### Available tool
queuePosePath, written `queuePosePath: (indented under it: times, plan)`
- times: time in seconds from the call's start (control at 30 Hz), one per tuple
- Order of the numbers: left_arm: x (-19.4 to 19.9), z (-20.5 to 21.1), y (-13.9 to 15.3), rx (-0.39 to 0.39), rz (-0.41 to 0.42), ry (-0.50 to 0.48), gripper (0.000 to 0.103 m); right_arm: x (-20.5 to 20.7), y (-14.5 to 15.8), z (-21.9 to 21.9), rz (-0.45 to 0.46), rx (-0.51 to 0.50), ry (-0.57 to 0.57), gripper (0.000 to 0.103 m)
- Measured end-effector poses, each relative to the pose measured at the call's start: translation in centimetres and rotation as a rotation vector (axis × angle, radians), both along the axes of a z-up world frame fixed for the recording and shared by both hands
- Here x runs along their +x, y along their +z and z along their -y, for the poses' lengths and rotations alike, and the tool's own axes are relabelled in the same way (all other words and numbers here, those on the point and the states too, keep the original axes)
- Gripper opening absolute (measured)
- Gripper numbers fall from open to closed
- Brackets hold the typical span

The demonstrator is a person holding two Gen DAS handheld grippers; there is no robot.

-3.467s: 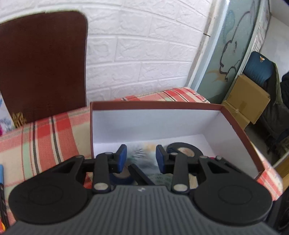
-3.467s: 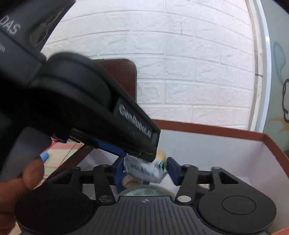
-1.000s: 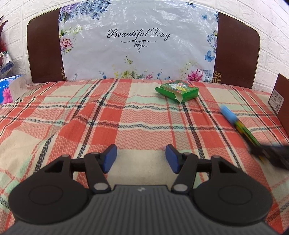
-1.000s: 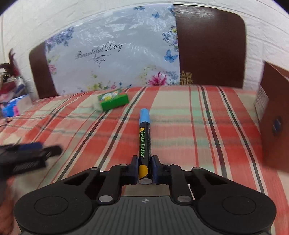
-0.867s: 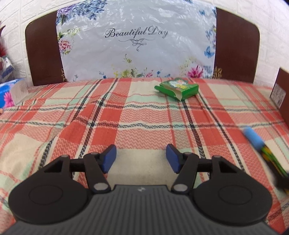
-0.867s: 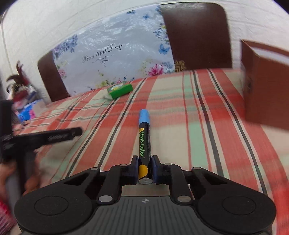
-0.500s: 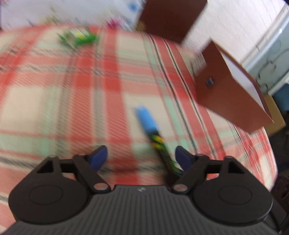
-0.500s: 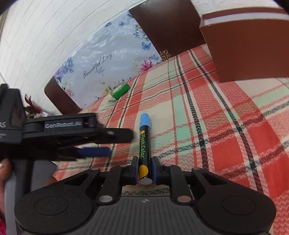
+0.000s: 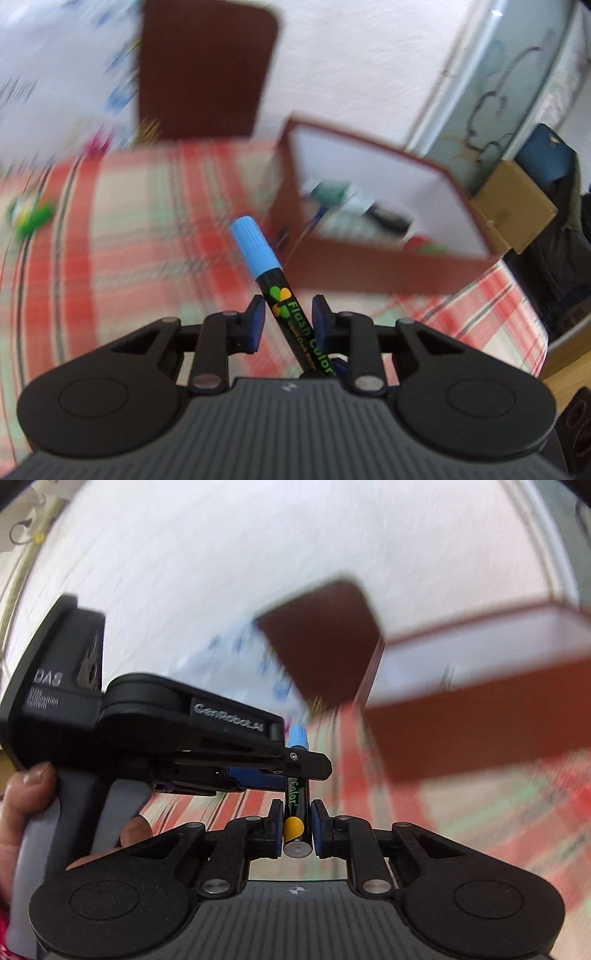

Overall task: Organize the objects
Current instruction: 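Carry the marker into the brown box with both tools and release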

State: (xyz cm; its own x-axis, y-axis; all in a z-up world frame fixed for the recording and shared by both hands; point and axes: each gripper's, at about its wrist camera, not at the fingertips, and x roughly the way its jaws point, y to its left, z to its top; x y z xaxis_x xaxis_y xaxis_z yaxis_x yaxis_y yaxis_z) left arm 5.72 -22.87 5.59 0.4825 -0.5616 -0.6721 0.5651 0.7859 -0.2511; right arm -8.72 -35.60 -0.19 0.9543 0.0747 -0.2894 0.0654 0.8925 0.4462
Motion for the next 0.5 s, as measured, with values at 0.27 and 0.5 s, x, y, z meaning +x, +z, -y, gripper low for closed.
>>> queuePosePath:
  times: [0.27,0.5]
  plan:
    - [4.0,7.6,1.3,0.002,0.06,-0.085,0.029,4.6,1.3,5.6,0.031,-0.044,-0.136,0.015]
    - [7.4,11.2,-0.7,0.102,0.074,-0.074,0.035,8.5,-0.2,7.6,-0.009,-0.127,-0.159,0.013]
